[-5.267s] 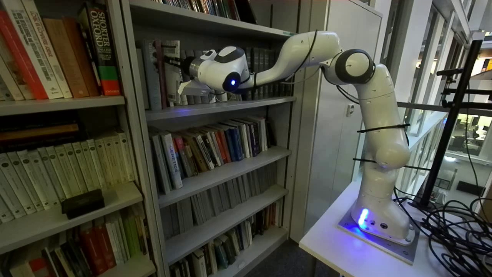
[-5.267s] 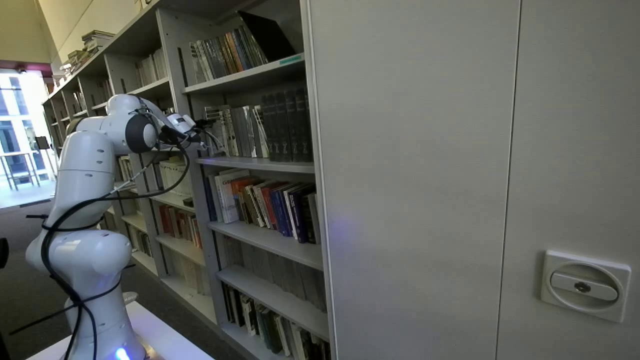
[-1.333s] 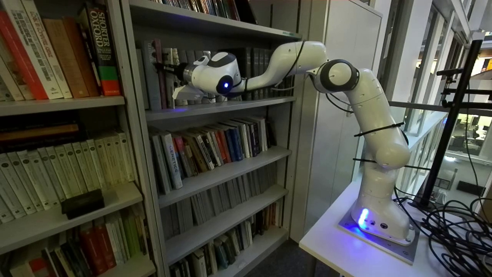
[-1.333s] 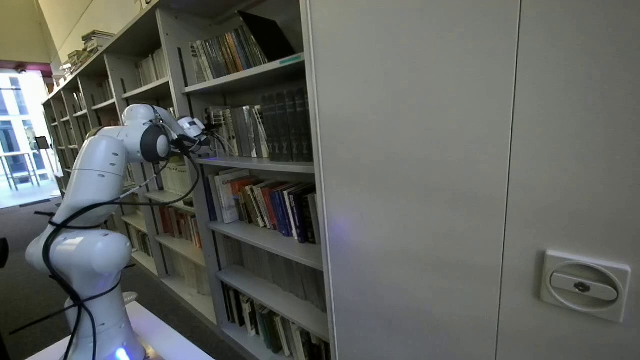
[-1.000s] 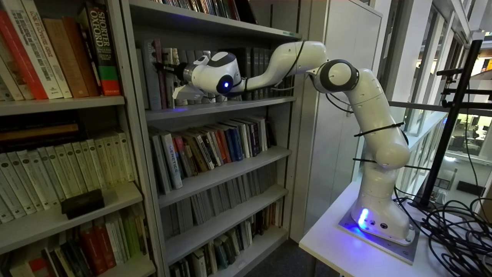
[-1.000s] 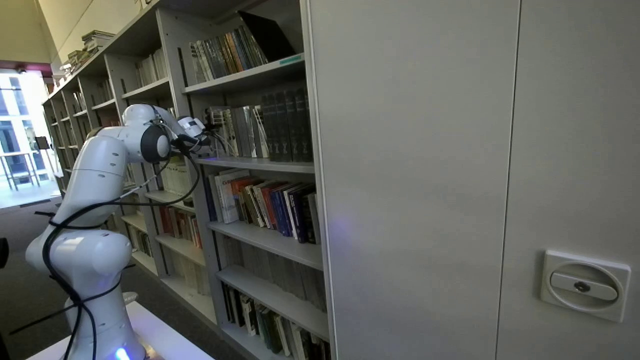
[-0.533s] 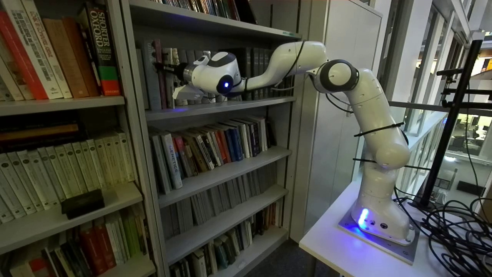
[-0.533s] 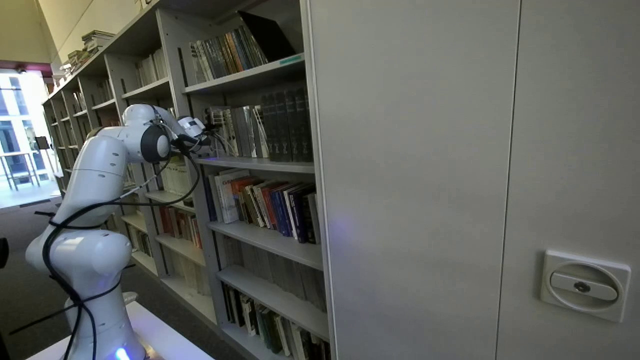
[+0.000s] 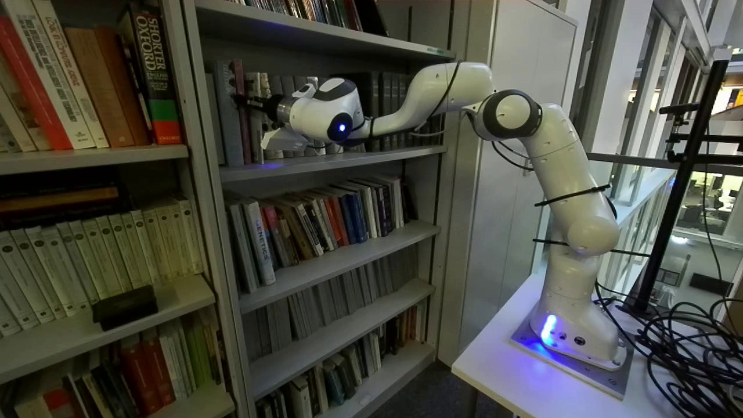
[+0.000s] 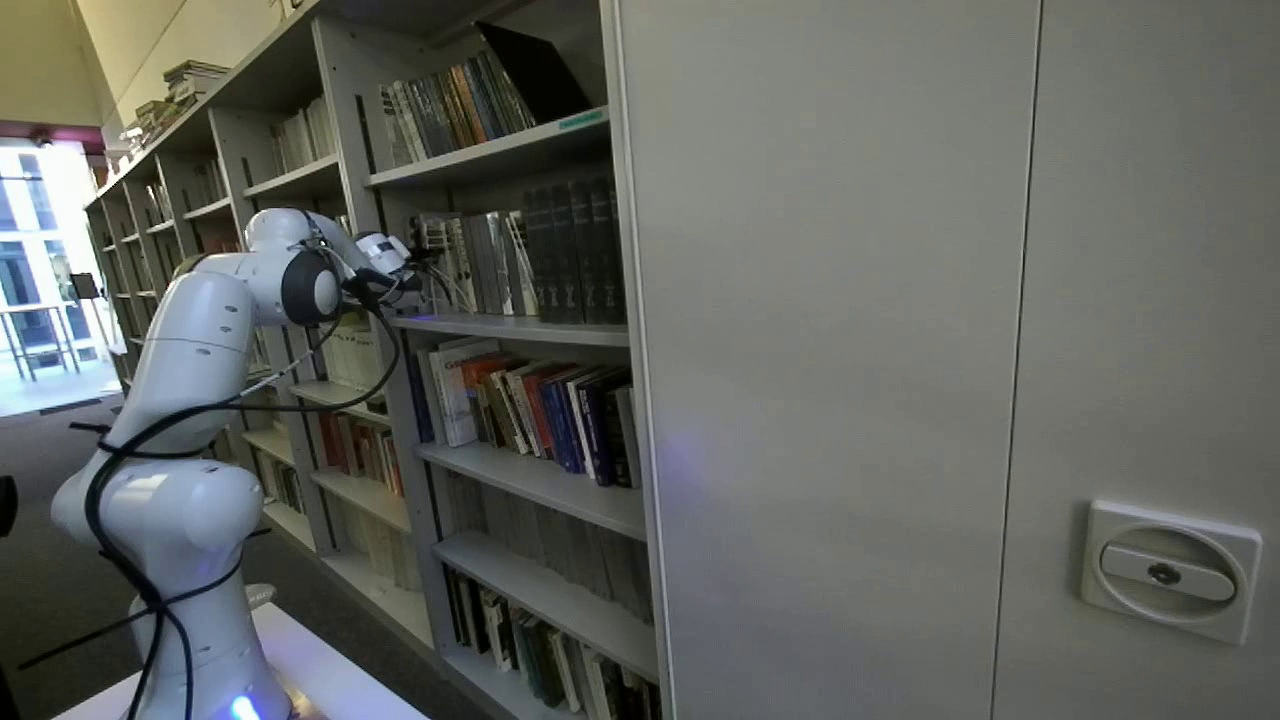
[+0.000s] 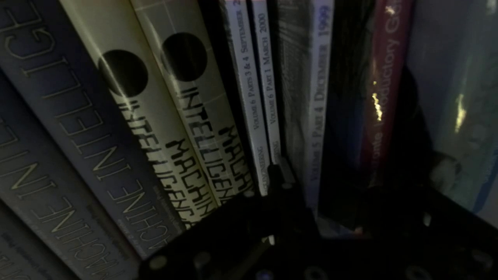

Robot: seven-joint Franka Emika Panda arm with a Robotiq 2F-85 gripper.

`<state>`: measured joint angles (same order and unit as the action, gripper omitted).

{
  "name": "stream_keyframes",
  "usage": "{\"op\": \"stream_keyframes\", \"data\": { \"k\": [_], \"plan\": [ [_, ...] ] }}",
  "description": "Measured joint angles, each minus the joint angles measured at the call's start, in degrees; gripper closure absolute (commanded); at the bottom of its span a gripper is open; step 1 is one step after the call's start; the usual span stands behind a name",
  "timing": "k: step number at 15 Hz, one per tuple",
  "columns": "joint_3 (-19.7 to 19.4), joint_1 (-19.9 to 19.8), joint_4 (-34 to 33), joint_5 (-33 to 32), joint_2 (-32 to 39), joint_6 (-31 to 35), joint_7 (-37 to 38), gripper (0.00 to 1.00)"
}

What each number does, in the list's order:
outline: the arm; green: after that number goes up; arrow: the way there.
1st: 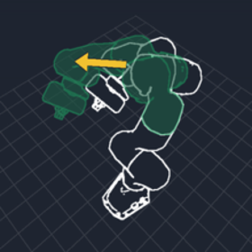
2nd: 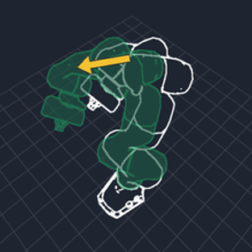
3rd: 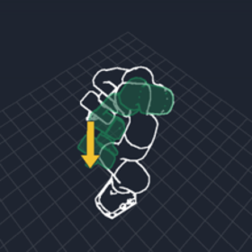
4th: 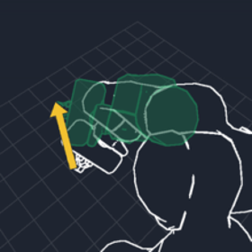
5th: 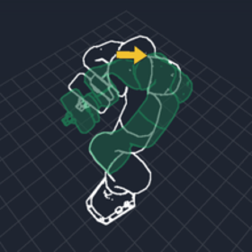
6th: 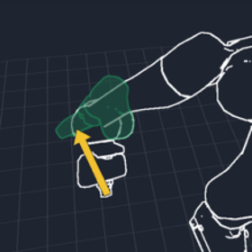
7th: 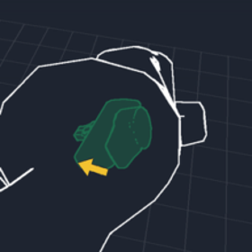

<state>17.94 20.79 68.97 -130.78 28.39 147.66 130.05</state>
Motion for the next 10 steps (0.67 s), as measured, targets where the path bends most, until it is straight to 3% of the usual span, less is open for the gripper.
{"op": "stream_keyframes", "data": {
  "k": [10],
  "plan": [
    [-0.5, -0.3, -1.7, 0.0, 0.7, 3.4, -0.8, 0.98]
  ]
}}
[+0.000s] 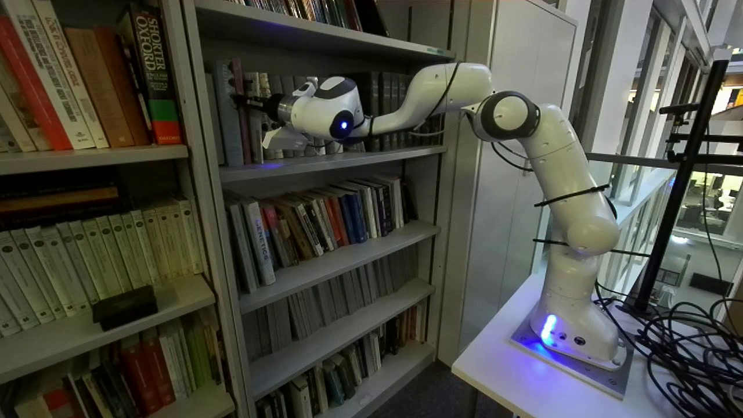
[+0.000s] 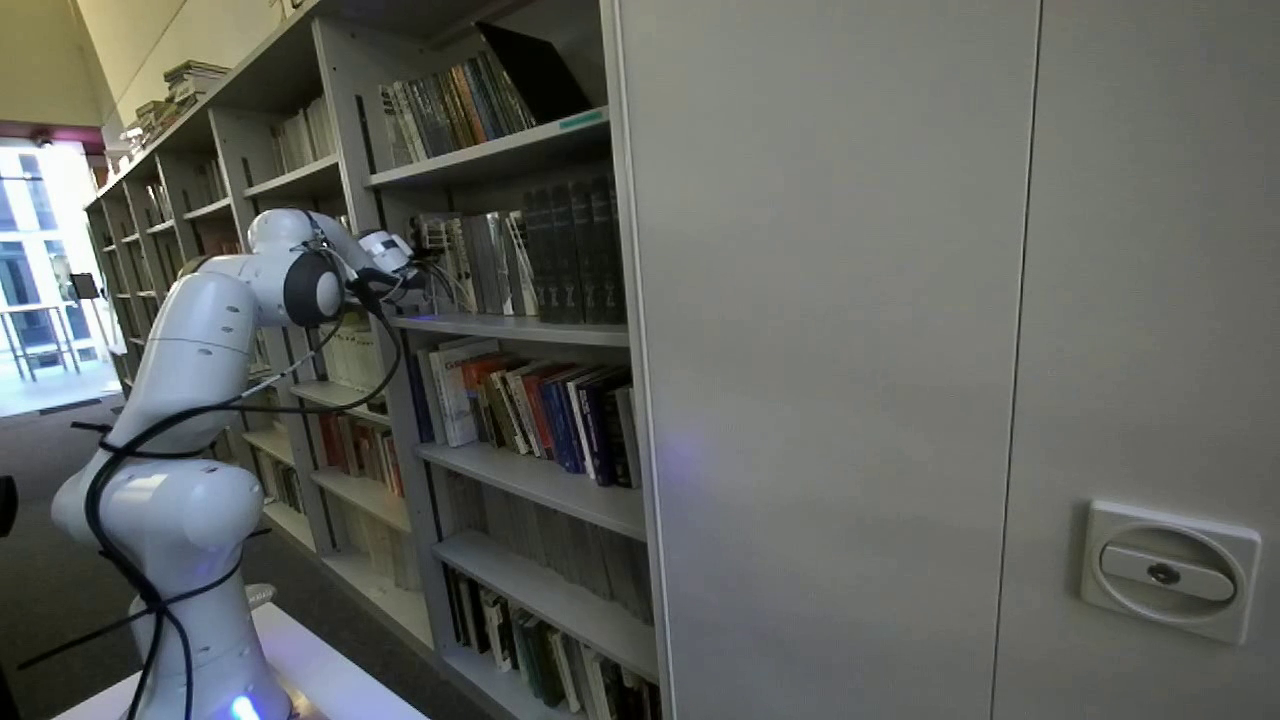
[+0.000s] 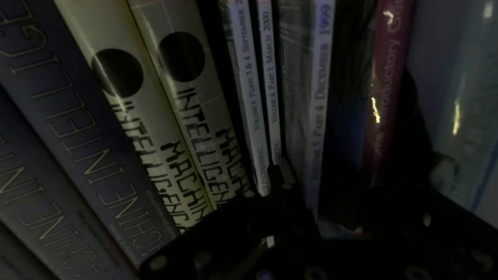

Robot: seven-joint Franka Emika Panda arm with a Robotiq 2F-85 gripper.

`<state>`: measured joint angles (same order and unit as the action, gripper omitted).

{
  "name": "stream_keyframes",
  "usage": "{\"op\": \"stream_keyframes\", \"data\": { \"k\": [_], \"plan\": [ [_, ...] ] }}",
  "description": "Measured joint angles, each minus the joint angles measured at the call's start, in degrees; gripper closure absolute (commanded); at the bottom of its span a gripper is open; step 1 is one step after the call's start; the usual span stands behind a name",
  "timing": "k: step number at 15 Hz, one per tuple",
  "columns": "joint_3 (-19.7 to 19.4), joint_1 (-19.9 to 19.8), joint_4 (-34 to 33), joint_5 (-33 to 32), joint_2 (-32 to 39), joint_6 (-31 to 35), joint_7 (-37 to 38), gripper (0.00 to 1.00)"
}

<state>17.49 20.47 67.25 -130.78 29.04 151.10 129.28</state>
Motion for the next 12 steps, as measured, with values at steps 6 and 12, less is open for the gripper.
{"op": "stream_keyframes", "data": {
  "k": [6, 12],
  "plan": [
    [0.0, -0.1, -0.2, 0.0, 0.1, 0.5, -0.2, 0.98],
    [0.0, -0.1, -0.2, 0.0, 0.1, 0.5, -0.2, 0.98]
  ]
}}
